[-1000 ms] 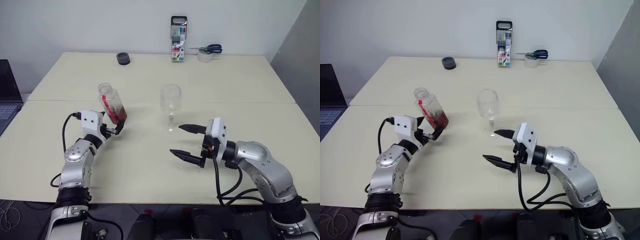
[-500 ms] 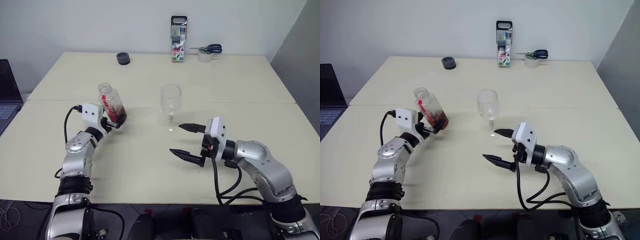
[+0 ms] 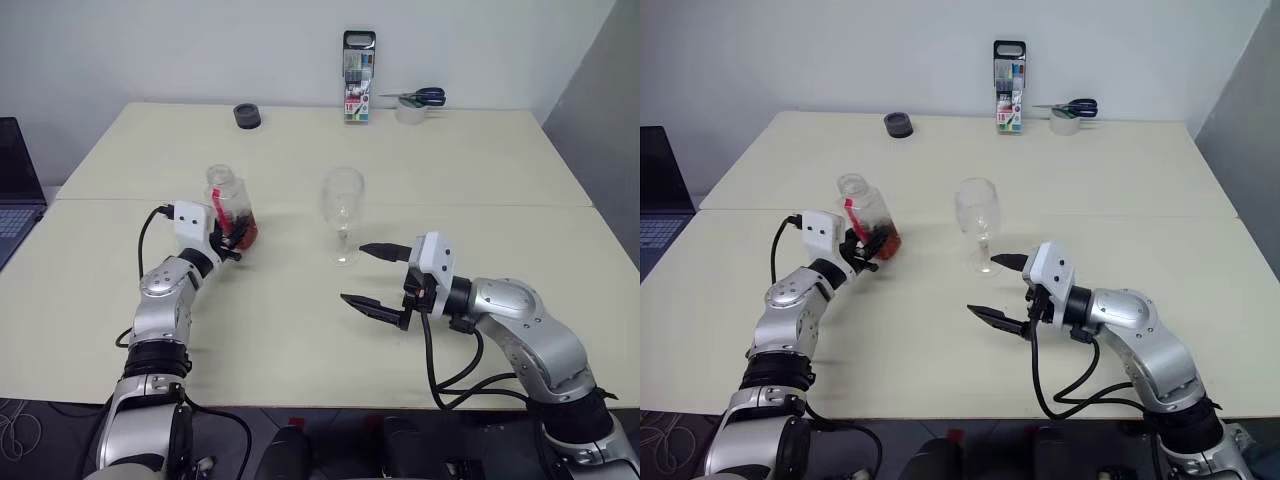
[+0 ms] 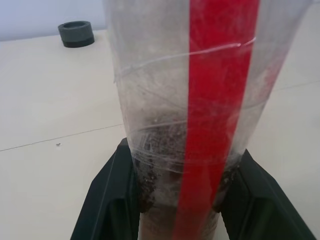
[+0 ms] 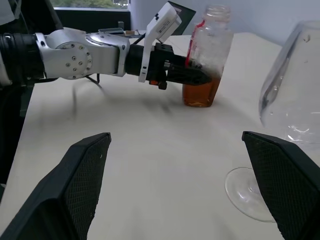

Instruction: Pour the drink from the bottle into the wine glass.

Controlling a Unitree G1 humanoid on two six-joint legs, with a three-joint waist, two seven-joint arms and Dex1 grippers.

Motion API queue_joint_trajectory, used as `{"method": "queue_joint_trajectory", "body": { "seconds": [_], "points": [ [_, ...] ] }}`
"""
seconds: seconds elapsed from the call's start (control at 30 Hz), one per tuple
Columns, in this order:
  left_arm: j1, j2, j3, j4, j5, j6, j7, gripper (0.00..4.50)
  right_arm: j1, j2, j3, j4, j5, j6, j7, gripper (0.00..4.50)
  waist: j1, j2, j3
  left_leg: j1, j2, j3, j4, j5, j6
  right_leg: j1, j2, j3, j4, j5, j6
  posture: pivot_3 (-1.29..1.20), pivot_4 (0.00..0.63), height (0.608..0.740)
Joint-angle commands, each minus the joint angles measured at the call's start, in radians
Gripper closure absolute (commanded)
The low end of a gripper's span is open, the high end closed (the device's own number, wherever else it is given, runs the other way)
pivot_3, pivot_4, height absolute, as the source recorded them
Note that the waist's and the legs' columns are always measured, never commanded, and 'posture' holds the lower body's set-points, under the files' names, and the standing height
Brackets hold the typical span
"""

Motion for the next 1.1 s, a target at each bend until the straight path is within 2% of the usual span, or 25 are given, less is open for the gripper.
{"method": "queue_joint_trajectory", "body": {
  "seconds": [0.03,0.2,0.37,0.83,1.1],
  "points": [
    [-0.055,0.012,-0.035,-0.127,0.036,-0.007,0.009,2.84,-0.019,-0.015,-0.095,-0.054,0.058,0.051,-0.04,0.0,0.001,0.0,0.0,0.0,0.0,0.0,0.0,0.001,-0.001,0.0,0.0,0.0,0.0,0.0,0.0,0.0,0.15,0.74],
    [-0.109,0.051,-0.1,-0.171,0.142,-0.062,0.025,2.84,-0.05,-0.028,-0.168,-0.06,0.117,0.136,-0.086,0.0,0.0,-0.001,0.001,-0.001,0.0,0.0,0.0,0.001,-0.001,0.0,0.0,0.0,0.0,0.0,0.0,0.0,0.15,0.74],
    [-0.156,0.087,-0.156,-0.164,0.238,-0.144,0.034,2.84,-0.062,-0.045,-0.212,-0.03,0.1,0.118,-0.111,0.0,-0.001,-0.001,0.001,-0.001,0.0,0.002,-0.001,0.001,-0.001,-0.001,0.0,0.001,0.0,0.0,0.0,0.0,0.15,0.74],
    [-0.333,0.134,-0.249,0.053,0.396,-0.398,0.037,2.84,-0.086,-0.029,-0.219,-0.014,0.077,0.041,-0.161,0.0,0.0,-0.001,0.001,-0.003,-0.001,0.001,0.0,-0.001,0.002,-0.003,0.0,0.0,0.0,0.0,0.0,0.0,0.15,0.74],
    [-0.413,0.17,-0.305,0.187,0.502,-0.568,0.069,2.84,-0.083,-0.045,-0.253,-0.014,0.159,0.078,-0.133,0.0,-0.001,-0.001,0.001,-0.004,-0.001,0.001,0.0,-0.001,0.003,-0.003,0.0,0.0,0.0,0.0,0.0,0.0,0.15,0.74]
  ]
}}
